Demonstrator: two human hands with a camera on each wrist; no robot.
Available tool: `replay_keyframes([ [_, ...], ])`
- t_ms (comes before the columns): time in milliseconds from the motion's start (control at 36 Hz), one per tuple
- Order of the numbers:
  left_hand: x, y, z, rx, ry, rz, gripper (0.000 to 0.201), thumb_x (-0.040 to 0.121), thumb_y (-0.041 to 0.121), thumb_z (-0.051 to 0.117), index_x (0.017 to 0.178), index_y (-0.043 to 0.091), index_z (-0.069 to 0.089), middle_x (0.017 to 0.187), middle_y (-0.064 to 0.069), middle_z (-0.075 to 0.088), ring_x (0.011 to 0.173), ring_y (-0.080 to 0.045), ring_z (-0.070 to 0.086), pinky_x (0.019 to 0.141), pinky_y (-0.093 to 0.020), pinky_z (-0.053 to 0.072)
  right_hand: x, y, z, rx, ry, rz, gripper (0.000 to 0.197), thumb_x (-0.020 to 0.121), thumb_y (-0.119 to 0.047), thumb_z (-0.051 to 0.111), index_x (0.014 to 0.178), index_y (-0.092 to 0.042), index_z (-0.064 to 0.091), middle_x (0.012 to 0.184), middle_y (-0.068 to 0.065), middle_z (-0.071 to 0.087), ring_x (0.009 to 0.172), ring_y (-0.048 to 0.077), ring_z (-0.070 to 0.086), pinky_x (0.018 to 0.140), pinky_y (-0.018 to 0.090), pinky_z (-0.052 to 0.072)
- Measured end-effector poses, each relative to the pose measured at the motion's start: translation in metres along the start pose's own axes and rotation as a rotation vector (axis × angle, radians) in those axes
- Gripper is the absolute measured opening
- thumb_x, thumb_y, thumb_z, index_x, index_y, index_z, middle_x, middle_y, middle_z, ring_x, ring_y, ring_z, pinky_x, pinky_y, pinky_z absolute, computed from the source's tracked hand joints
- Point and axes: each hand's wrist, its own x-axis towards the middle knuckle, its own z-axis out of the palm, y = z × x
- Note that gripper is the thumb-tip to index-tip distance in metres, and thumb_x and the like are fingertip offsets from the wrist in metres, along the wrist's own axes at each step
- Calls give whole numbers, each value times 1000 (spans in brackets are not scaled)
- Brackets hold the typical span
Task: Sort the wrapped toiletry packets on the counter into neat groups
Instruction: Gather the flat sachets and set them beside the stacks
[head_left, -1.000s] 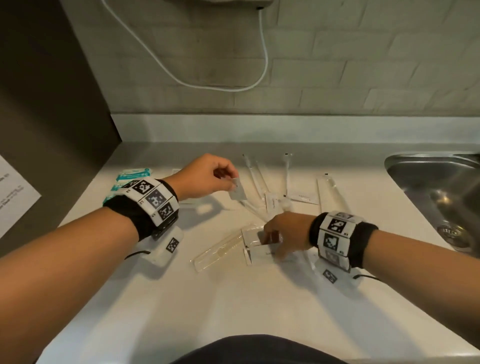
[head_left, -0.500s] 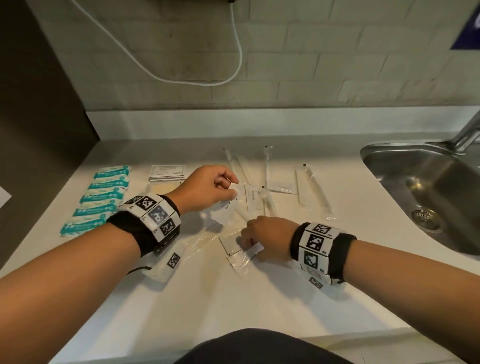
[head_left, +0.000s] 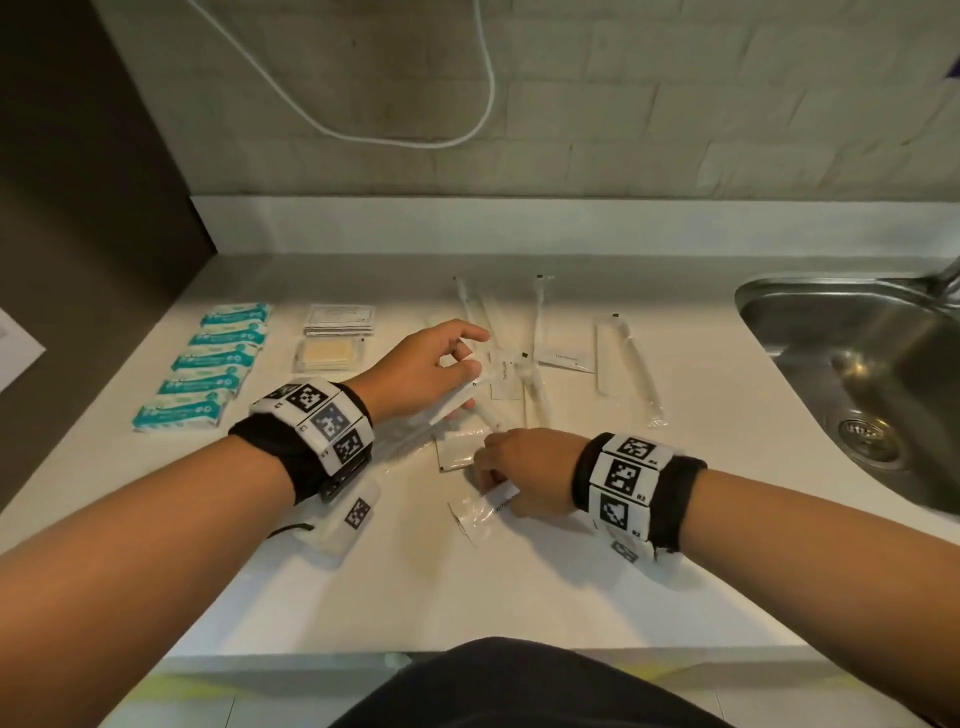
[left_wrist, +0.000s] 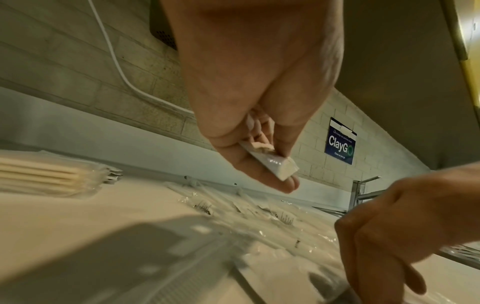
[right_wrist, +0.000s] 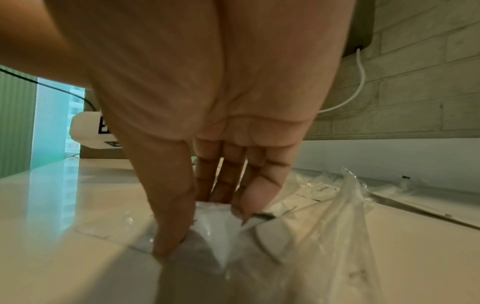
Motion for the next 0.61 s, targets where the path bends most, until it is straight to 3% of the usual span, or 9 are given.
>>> replay_keyframes([
  [83,-6,-1,2,-27,1,-44,34,95,30,59,128,32,53,97,7,67,113,-14,59,100,-36,43,-1,2,1,19,-20,7,32,79,-15,69,109,-17,58,108,1,60,94,22,58,80,32,50],
  [167,-12,2,4,-32,0,-76,36,93,30,63,127,28,51,96,6,68,105,-12,62,98,-33,45,-1,3,2,15,-18,-5,27,78,-17,70,103,-18,59,101,-1,57,90,20,57,78,33,51],
  [222,-15,3,5,-34,-26,-118,38,91,27,64,127,27,49,100,3,67,102,-14,63,93,-31,47,-1,2,2,-30,-29,-29,23,78,-20,69,100,-19,61,101,-2,54,92,19,53,80,32,50],
  [278,-18,3,7,-47,-59,-161,41,89,21,64,126,26,47,104,2,66,96,-15,65,80,-27,49,0,2,2,-57,-46,-46,20,78,-21,70,95,-21,60,101,-3,54,96,19,53,82,33,50],
  [333,-20,3,10,-54,-66,-182,43,86,15,65,125,23,47,106,-1,66,92,-18,66,72,-26,49,-1,3,1,-20,-72,-47,22,76,-17,72,88,-23,55,91,-7,54,90,18,54,75,30,49],
  [389,-21,2,12,-56,-55,-190,43,83,10,66,121,20,49,107,-1,66,94,-19,66,71,-26,51,-4,4,-3,40,-69,-28,22,76,-14,71,86,-22,54,79,-10,53,80,16,53,65,26,44],
  [528,-19,2,16,-65,-13,-146,29,81,7,73,105,19,64,100,1,72,93,-12,68,83,-25,52,-13,17,-38,181,103,0,25,77,-15,75,77,-24,52,75,-12,54,69,7,50,68,23,44],
  [611,-16,8,19,-121,26,-77,24,85,5,71,101,22,69,98,2,73,89,-6,69,79,-17,52,-15,32,-63,249,220,41,29,74,-13,79,72,-25,53,71,-15,53,65,-1,48,61,18,35],
])
